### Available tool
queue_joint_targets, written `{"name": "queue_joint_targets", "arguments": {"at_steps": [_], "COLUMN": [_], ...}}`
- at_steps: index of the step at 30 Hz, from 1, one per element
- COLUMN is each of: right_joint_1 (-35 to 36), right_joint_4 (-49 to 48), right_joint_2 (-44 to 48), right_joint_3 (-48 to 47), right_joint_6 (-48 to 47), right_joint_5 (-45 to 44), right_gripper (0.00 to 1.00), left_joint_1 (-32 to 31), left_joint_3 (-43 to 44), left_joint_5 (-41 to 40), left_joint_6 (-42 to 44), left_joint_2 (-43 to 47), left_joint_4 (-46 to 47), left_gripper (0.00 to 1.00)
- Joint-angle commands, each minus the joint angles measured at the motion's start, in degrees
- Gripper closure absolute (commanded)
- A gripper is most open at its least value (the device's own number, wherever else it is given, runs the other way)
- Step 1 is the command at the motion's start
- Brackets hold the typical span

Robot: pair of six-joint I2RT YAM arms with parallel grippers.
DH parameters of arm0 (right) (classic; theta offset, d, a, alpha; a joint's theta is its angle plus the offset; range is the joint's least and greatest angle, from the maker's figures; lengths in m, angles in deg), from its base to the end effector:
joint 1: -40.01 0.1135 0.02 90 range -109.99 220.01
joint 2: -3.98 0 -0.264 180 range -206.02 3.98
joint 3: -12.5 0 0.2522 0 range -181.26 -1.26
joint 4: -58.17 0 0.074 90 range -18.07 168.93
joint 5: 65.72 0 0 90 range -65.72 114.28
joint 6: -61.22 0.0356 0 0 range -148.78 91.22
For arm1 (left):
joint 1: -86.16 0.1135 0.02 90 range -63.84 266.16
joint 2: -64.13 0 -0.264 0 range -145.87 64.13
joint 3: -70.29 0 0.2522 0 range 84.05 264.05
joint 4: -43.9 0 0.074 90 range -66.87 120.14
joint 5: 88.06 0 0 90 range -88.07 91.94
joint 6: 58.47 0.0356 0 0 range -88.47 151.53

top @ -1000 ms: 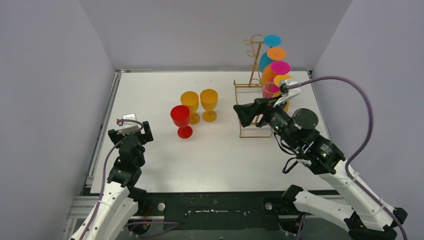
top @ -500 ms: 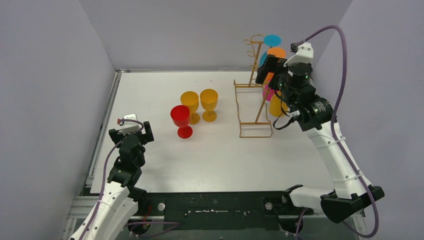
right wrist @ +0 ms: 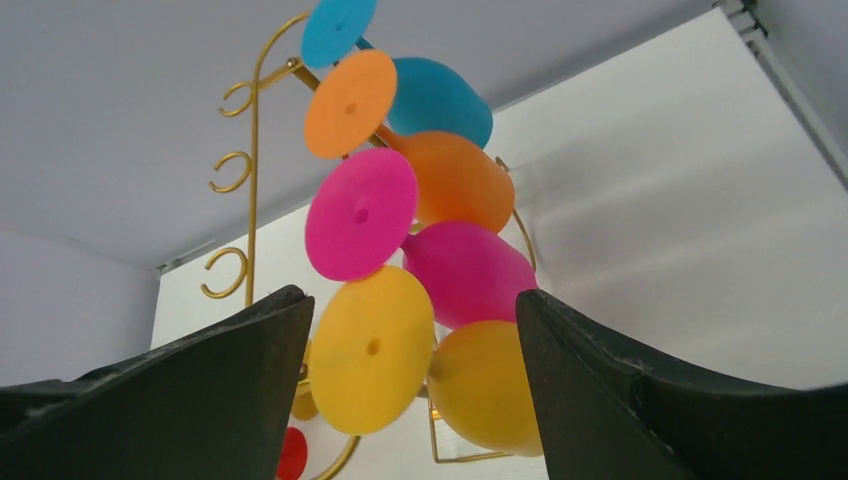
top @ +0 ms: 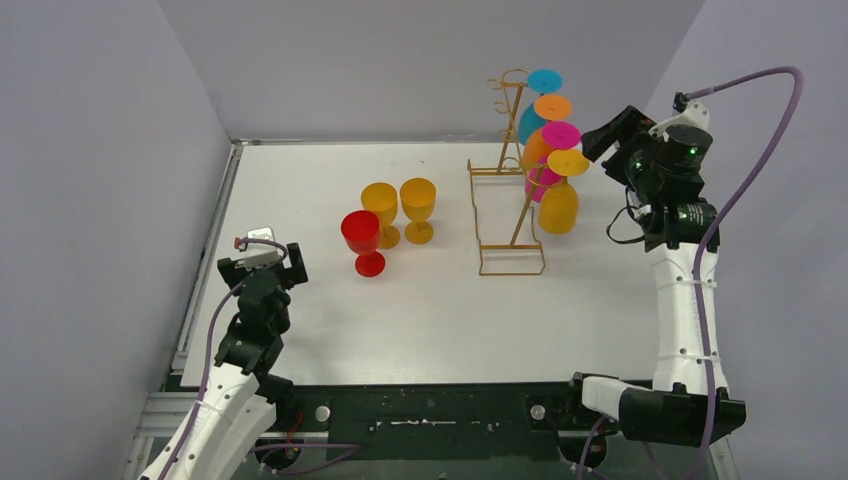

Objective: Take the wine glass off the wine glass rack
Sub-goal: Pick up the wine glass from the wine rack.

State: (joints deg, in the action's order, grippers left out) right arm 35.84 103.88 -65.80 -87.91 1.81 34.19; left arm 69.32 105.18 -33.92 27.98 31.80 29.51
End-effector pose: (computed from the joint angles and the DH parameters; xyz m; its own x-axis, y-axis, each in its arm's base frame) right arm 0.2509 -0.0121 0.4613 -0.2713 0.5224 -0.8084 0.0510 0.8465 0.5299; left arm 0.1492 -0.0234 0.2449 -0.1764 0.0010 -0.9843 -0.3255 0.9437 0.0593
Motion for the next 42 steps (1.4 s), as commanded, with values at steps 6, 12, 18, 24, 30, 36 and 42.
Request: {"name": "queue_joint_targets", "arguments": {"at_steps": [6, 12, 18, 24, 30, 36, 42], "right_joint_1": [-11.69, -12.45, -12.4, -12.45, -12.45, -12.45, -12.45], "right_joint_4": [-11.77, -15.37, -15.95, -14.98, -14.43, -13.75, -14.32], "right_joint_2": [1.8, 1.3, 1.42, 1.48, 1.38, 1.36, 1.18], "right_joint_3": [10.62, 12.91, 14.29, 14.68, 14.26, 13.96, 13.99], "right_joint_6": [12.04, 14.56, 14.6, 13.72, 13.58, 13.85, 14.99], "right_joint_5": [28.04, 32.5, 33.72, 32.96, 32.34, 30.45, 29.83], "right_gripper": [0.38, 0.41, 0.5, 0.61, 0.62, 0.69, 0.77], "left_joint_1": [-0.4, -0.39, -0.43, -0.47, -0.48, -0.55, -0.56], "left_joint_3": [0.32, 0.32, 0.32, 0.32, 0.32, 0.23, 0.23], "left_joint_5": [0.87, 0.61, 0.86, 1.04, 1.12, 1.2, 1.36], "left_joint_6": [0.82, 0.82, 0.83, 0.83, 0.83, 0.83, 0.83], "left_joint_2": [0.52, 0.61, 0.52, 0.59, 0.59, 0.52, 0.53], "left_joint_4": [2.38, 2.3, 2.36, 2.29, 2.29, 2.37, 2.37], "left_gripper": [0.03, 0.03, 0.03, 0.03, 0.03, 0.03, 0.03]}}
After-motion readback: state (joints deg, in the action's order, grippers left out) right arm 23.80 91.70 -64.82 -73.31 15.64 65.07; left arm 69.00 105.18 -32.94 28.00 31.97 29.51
